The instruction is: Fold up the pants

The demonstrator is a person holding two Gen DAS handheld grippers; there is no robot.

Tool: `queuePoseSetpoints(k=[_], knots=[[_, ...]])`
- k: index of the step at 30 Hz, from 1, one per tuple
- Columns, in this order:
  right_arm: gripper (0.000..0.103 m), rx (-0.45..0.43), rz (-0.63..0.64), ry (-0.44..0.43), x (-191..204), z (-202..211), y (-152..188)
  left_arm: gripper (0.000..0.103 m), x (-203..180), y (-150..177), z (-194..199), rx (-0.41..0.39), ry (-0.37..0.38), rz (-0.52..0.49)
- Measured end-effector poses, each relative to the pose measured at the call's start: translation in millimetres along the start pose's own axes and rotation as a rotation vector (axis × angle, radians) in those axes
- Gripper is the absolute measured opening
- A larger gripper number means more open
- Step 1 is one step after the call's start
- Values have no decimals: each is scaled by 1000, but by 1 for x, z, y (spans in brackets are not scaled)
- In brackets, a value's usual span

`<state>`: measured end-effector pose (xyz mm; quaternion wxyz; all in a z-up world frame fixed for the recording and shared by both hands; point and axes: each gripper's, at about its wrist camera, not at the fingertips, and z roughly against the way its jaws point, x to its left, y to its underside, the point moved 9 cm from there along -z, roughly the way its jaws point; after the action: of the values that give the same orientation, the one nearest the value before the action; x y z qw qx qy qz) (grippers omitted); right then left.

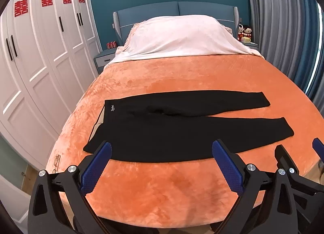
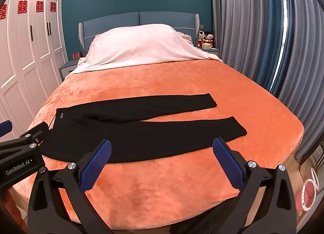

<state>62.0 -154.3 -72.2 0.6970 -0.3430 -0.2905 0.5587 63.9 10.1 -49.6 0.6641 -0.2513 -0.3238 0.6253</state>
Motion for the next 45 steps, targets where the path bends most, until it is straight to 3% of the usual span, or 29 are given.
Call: queuePoseSetpoints(k=[15,45], knots=[[98,46,11,-2,8,-24,2,97,-1,5,-27,50,-5,1],[98,69,14,-15,11,-33,10,97,4,11,-39,71,-19,9]])
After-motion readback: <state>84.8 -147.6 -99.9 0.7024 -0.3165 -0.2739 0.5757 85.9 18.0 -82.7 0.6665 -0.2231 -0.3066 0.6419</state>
